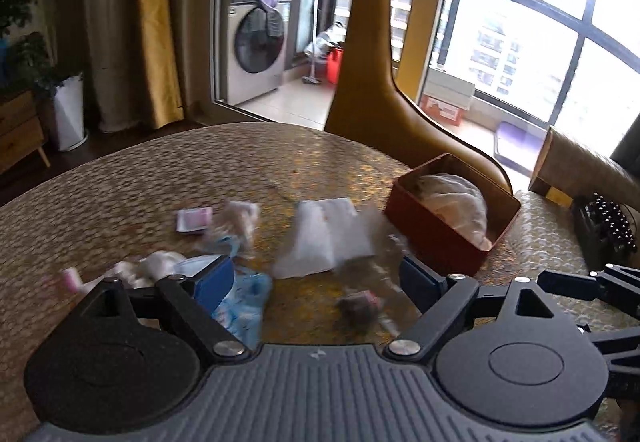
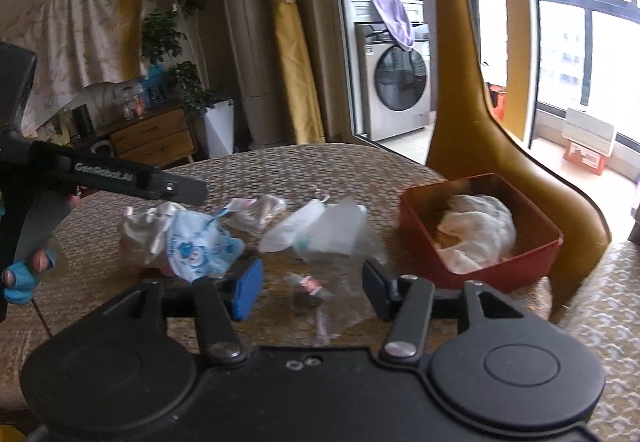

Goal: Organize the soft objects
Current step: 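Move both tools back over the remaining items on the table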

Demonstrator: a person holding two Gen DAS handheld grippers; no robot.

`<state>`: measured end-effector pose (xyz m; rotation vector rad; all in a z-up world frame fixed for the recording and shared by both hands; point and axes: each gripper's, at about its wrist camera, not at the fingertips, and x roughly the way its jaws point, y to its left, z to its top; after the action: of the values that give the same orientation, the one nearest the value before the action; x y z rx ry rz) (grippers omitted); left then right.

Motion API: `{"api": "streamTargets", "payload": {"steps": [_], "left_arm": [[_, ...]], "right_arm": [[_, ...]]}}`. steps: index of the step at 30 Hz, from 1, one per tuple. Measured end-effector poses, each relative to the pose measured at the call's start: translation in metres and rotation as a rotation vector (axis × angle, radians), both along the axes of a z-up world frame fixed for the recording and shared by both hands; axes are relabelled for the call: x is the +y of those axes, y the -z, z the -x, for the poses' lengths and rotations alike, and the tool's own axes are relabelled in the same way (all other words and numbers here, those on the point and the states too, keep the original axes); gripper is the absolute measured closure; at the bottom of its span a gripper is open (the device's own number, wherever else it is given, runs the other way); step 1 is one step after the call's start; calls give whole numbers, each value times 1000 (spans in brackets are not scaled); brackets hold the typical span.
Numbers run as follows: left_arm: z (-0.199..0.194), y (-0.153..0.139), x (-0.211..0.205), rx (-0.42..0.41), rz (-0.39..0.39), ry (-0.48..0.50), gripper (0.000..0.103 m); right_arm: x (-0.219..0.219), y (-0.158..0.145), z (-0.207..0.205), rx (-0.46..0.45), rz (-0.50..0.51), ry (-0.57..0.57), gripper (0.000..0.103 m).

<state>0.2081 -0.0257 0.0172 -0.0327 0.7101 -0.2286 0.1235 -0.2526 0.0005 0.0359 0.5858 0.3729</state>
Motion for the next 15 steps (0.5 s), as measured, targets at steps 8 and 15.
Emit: {"api": "streamTargets", "payload": {"steps": [8,15], "left_arm": [[26,5,38,-27,-7,-19,9],[35,13,68,-42,23,-46,1]], "right_arm": [[27,6,0,7,-3,-19,28],[46,12,-5,15,-28,-32,14]]}}
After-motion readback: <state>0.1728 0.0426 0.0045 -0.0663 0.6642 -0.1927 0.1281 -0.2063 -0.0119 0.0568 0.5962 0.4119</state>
